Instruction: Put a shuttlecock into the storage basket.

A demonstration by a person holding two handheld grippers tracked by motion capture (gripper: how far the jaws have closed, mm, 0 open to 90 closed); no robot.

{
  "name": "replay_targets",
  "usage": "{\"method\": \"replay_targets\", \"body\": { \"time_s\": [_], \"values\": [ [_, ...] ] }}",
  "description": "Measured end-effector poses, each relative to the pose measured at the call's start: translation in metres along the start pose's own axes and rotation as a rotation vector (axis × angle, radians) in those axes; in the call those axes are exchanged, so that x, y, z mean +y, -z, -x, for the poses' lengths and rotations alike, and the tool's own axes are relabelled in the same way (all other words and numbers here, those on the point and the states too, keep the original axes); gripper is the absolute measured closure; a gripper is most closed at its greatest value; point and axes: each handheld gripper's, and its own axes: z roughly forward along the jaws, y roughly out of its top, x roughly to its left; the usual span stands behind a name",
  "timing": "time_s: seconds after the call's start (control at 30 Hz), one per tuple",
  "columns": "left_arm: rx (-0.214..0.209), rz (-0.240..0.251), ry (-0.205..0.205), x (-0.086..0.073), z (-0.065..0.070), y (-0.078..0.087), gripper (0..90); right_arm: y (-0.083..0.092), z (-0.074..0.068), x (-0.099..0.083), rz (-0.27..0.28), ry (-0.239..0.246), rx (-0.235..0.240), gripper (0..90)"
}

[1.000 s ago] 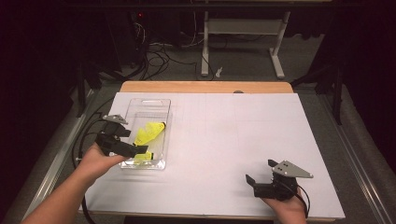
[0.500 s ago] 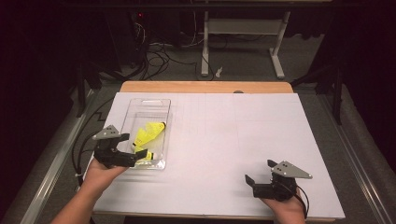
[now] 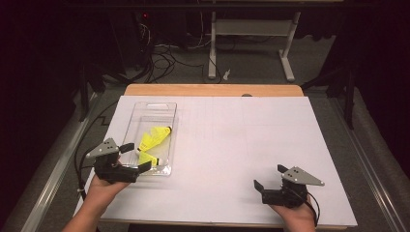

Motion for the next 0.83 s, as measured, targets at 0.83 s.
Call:
{"method": "replay_targets", "body": {
  "time_s": [0.83],
  "values": [
    [-0.019,0.121,0.066,0.008,-0.012,0.021,0.1,0.008,-0.006,0.002,0.068,-0.002,-0.012,0.3]
  ]
}}
